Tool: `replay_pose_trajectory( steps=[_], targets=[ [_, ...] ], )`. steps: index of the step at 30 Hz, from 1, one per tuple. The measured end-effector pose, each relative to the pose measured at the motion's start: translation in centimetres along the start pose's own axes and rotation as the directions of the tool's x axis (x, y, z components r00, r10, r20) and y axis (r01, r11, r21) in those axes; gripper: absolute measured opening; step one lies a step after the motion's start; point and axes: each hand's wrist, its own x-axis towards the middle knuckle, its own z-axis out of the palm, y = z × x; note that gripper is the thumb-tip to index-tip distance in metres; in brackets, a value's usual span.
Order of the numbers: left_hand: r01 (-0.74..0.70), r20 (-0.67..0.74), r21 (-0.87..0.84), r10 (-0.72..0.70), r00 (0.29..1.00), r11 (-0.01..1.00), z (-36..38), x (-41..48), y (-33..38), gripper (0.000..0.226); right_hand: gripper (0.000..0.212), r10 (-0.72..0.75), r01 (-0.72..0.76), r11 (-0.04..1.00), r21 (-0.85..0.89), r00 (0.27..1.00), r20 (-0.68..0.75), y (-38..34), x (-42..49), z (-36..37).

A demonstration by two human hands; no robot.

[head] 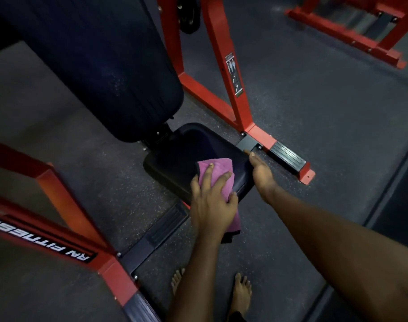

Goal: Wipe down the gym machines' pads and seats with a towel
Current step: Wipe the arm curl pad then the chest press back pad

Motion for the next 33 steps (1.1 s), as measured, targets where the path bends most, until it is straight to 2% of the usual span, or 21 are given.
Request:
replay_pose_trajectory(
  steps=[4,7,9,12,15,17,20,22,24,27,33],
  targets=[
    [-0.063,0.051,0.071,0.059,0.997,0.995,0.1,1.9,0.6,0.054,0.049,-0.003,0.003,1.000,0.010,1.000,0.019,0.2,0.2,0.2],
    [-0.089,-0.005,0.043,0.089,0.996,0.995,-0.1,1.1,-0.7,0.048,0.052,-0.043,0.040,0.998,-0.043,0.998,-0.052,0.4,0.1,1.0],
    [-0.005,-0.073,-0.026,0.003,0.997,1.000,-0.2,0.0,-2.5,0.046,0.054,-0.099,0.081,0.987,-0.139,0.987,-0.125,0.6,-0.2,1.4],
    [0.201,-0.148,-0.136,-0.221,0.964,0.970,-0.4,-0.4,-5.9,0.045,0.058,-0.157,0.103,0.963,-0.248,0.966,-0.207,1.1,-0.2,1.9],
    [0.343,-0.114,-0.140,-0.360,0.926,0.929,-1.0,3.3,-8.9,0.042,0.057,-0.211,0.116,0.927,-0.356,0.947,-0.241,1.5,0.3,2.2],
    [0.381,-0.080,-0.112,-0.390,0.917,0.918,-1.8,5.6,-9.6,0.042,0.053,-0.241,0.123,0.912,-0.391,0.932,-0.269,1.4,0.4,2.3],
    [0.368,-0.116,-0.184,-0.392,0.912,0.911,-1.5,4.7,-7.3,0.045,0.050,-0.206,0.046,0.893,-0.448,0.927,-0.314,0.8,0.1,2.9],
    [0.249,-0.160,-0.185,-0.279,0.947,0.951,-0.4,1.9,-4.9,0.047,0.047,-0.151,-0.041,0.895,-0.444,0.909,-0.388,0.6,0.0,3.9],
    [0.195,-0.165,-0.152,-0.219,0.962,0.969,0.7,0.2,-3.8,0.047,0.045,-0.153,-0.093,0.886,-0.453,0.866,-0.476,0.5,-0.2,5.0],
    [0.307,-0.101,-0.235,-0.337,0.936,0.922,0.7,2.4,-5.2,0.041,0.045,-0.203,-0.120,0.853,-0.508,0.819,-0.536,0.7,-0.2,5.7],
    [0.413,-0.027,-0.223,-0.429,0.903,0.883,-0.4,10.6,-10.9,0.034,0.046,-0.246,-0.162,0.779,-0.606,0.810,-0.532,0.9,0.3,6.0]
  ],
)
